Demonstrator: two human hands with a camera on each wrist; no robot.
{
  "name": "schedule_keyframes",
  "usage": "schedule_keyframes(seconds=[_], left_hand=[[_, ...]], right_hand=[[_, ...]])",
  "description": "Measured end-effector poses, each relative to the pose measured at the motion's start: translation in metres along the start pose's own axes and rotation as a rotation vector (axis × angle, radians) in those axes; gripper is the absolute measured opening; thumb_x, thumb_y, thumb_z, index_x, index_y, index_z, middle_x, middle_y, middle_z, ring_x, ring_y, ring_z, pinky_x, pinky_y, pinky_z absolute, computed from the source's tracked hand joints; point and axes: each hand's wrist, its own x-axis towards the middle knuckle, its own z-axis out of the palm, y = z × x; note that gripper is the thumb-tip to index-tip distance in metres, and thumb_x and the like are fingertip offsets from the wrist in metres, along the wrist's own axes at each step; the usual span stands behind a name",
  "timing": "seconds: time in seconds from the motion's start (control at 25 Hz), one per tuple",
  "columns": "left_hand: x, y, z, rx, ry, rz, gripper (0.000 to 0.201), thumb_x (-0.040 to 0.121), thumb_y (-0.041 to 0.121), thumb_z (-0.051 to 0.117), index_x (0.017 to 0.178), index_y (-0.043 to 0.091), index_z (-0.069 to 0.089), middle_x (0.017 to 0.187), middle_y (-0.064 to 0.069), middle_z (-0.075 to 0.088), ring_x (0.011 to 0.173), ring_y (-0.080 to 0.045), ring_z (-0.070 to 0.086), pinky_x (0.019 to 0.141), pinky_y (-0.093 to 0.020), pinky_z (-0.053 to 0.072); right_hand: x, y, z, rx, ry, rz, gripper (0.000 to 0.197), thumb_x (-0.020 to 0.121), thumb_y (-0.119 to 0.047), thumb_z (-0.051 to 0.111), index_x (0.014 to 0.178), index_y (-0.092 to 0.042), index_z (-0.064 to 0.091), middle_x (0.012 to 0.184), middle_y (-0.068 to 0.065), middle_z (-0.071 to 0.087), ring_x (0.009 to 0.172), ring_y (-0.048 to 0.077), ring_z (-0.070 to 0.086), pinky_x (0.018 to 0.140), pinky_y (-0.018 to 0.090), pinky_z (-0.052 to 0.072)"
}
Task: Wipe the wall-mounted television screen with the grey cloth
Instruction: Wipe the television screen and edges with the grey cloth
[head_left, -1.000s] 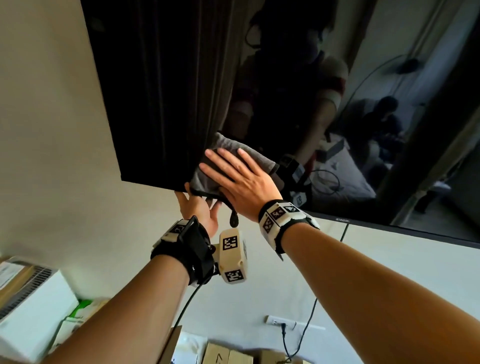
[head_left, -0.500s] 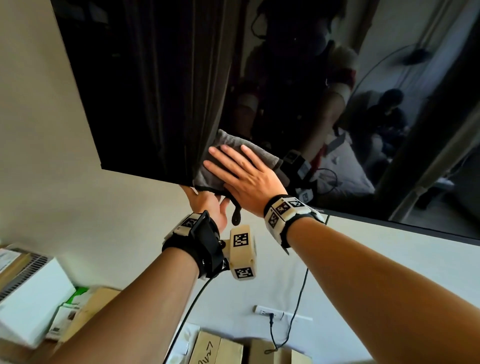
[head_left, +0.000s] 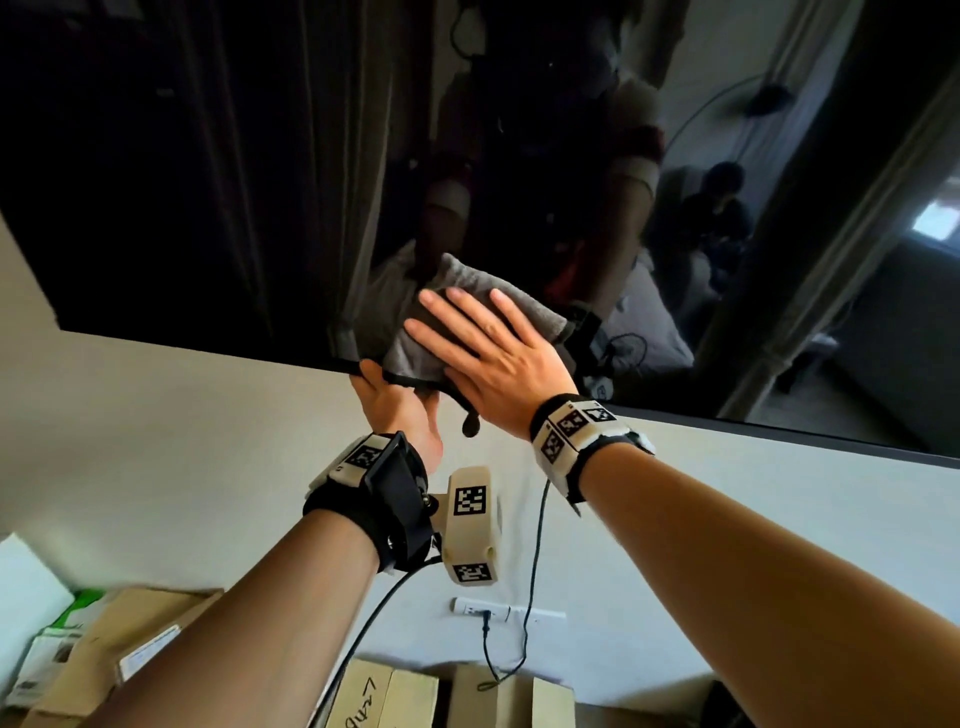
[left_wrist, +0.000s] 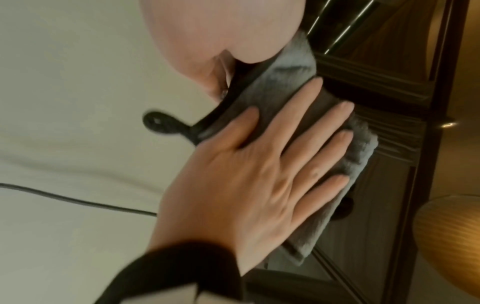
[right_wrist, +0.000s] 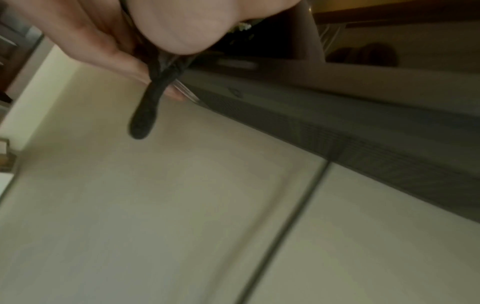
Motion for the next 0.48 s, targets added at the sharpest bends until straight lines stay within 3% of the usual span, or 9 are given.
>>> schedule_keyframes(seconds=[0.08,0.24,0.32,0.48], left_hand=[[-0.012,-0.012,0.010,-0.011,0.002,-0.029,0.042,0.108,0.030,0.030,0.149,0.036,0.031,0.152,-0.002,0.046,0.111,-0.019,0.060,0.064,-0.027,0.053],[-0.043,-0.037,0.036,-0.077,0.019,-0.006,0.043,0.107,0.022,0.033,0.147,0.039,0.033,0.152,0.001,0.046,0.125,-0.019,0.056,0.072,-0.021,0.053],[-0.052,-0.043,0.047,-0.081,0.050,-0.009,0.041,0.107,0.029,0.030,0.146,0.044,0.031,0.151,0.002,0.047,0.127,-0.020,0.057,0.074,-0.028,0.052],[-0.073,-0.058,0.065,-0.067,0.108,-0.011,0.055,0.108,0.032,0.027,0.153,0.050,0.000,0.158,0.004,0.037,0.131,-0.026,0.054,0.087,-0.043,0.052]], right_hand=[[-0.022,0.016,-0.003,-0.022,0.015,0.010,0.058,0.099,-0.031,0.039,0.153,-0.026,0.018,0.160,0.000,0.017,0.147,0.020,0.013,0.120,0.039,0.001],[-0.018,0.019,-0.004,0.044,0.025,-0.005,0.060,0.098,-0.026,0.039,0.153,-0.025,0.016,0.160,0.000,0.014,0.148,0.020,0.010,0.120,0.040,-0.003],[-0.027,0.035,-0.007,0.044,0.014,-0.005,0.060,0.098,-0.026,0.038,0.153,-0.025,0.016,0.161,0.000,0.013,0.148,0.019,0.010,0.120,0.039,-0.002],[-0.073,0.078,-0.018,-0.020,-0.003,0.035,0.061,0.098,-0.032,0.040,0.153,-0.027,0.016,0.160,0.001,0.013,0.148,0.020,0.011,0.120,0.040,0.001]])
